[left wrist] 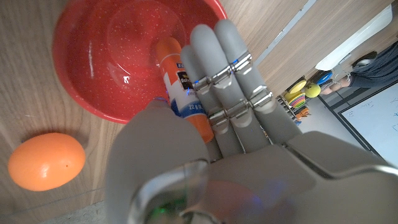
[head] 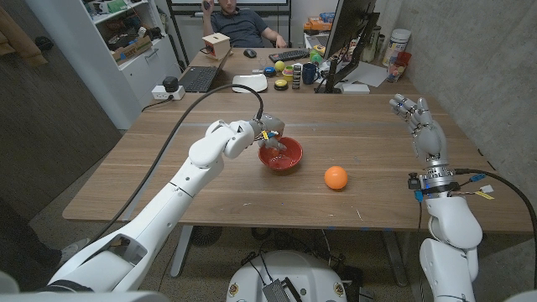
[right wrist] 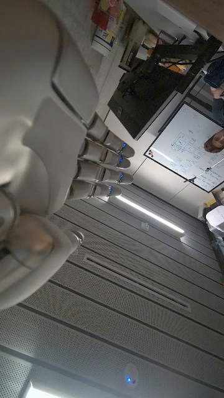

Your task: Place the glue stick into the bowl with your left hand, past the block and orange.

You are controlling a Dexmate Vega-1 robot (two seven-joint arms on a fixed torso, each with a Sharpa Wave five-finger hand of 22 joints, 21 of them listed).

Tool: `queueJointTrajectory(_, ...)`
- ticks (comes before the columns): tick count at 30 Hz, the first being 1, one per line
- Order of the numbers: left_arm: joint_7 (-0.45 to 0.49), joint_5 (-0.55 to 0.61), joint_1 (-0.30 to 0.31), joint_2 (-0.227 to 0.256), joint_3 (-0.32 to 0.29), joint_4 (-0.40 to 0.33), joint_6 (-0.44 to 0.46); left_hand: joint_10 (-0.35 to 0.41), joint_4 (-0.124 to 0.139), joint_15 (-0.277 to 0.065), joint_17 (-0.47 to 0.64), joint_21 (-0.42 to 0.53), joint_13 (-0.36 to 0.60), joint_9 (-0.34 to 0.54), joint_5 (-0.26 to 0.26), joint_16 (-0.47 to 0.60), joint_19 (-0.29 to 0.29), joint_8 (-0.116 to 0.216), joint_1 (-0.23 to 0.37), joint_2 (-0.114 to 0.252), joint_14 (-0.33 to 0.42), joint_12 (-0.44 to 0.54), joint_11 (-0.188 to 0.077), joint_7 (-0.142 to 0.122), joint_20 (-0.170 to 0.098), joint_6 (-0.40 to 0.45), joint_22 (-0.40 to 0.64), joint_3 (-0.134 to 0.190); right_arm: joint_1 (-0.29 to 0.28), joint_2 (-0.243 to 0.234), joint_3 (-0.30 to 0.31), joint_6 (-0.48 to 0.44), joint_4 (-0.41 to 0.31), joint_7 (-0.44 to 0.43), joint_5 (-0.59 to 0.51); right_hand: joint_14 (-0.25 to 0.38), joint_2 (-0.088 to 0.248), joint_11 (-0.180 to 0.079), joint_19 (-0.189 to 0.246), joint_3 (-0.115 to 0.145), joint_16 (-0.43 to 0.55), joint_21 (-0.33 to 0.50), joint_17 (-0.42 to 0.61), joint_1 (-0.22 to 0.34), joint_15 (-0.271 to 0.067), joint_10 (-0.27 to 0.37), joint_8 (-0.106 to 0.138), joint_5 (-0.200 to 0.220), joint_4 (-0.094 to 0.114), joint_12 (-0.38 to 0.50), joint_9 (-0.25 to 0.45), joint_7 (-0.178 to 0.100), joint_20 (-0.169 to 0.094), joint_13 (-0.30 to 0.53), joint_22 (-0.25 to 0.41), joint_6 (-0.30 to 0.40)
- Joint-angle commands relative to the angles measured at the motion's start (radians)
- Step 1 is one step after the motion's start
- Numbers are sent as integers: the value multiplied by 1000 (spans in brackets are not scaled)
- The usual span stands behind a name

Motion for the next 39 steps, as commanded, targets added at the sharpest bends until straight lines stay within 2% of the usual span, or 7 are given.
queueJointTrajectory(1,24,-19,-7,0,2,38,-13,59,-28,-11,4,6,1,1,-2,0,4,4,100,94,-12,-4,-51,113,1,260,-1,36,11,-1,-5,-4,15,-4,-6,3,5,-3,7,-6,-2,-2,2,11,5,-2,-1,4,1,1,5,-3,-2,4,3,-5)
queueJointTrajectory(3,67,-26,-2,4,-3,47,-23,58,-28,-11,3,7,1,1,-2,-2,4,4,100,94,-13,-4,-44,112,1,259,-1,37,12,-4,-5,-4,14,-4,-12,4,5,-3,7,-7,-2,-3,2,11,4,-1,0,4,1,1,5,-3,-3,4,3,-3)
queueJointTrajectory(9,81,-41,-9,3,-2,70,-31,60,-28,-11,6,8,1,1,-3,-1,4,5,99,94,-12,-3,-50,110,1,260,-1,38,16,-3,-8,-9,14,-8,-19,4,5,-5,8,-7,-2,-4,2,11,4,0,0,4,1,1,5,-3,-3,4,3,-4)
queueJointTrajectory(11,45,-57,-18,-2,-2,76,-31,61,-27,-11,5,8,1,-3,-3,-2,4,4,99,93,-13,-2,-49,109,1,262,-1,39,16,3,-8,-21,9,-14,-25,4,5,-4,8,-7,-1,-4,2,11,4,0,0,4,1,1,5,-3,-3,4,3,-4)
queueJointTrajectory(19,117,-94,-8,1,-19,99,-54,58,-26,-10,3,10,1,-11,-4,-6,6,0,96,93,-13,-3,-56,107,2,263,-1,40,20,-3,-12,-20,12,-9,-27,4,6,-4,8,-8,-1,-5,2,11,3,1,0,4,1,2,5,-4,-3,4,3,-3)
queueJointTrajectory(25,66,-69,-18,3,0,91,-39,53,-26,-11,0,11,1,-16,-5,-10,6,-6,95,93,-15,-8,-55,104,1,257,-1,43,23,-9,-15,-24,14,0,-13,4,6,-3,9,-8,-1,-6,2,11,4,1,0,4,1,2,5,-5,-3,4,3,-3)
queueJointTrajectory(39,40,-71,-21,6,6,88,-36,28,-23,-12,-24,7,2,-44,-7,-49,-3,-33,81,87,-25,-55,-62,87,2,246,-3,45,23,-5,-10,-28,17,2,-11,4,7,-2,11,-10,-1,-9,2,11,5,1,2,4,1,1,5,-2,-4,4,4,-1)
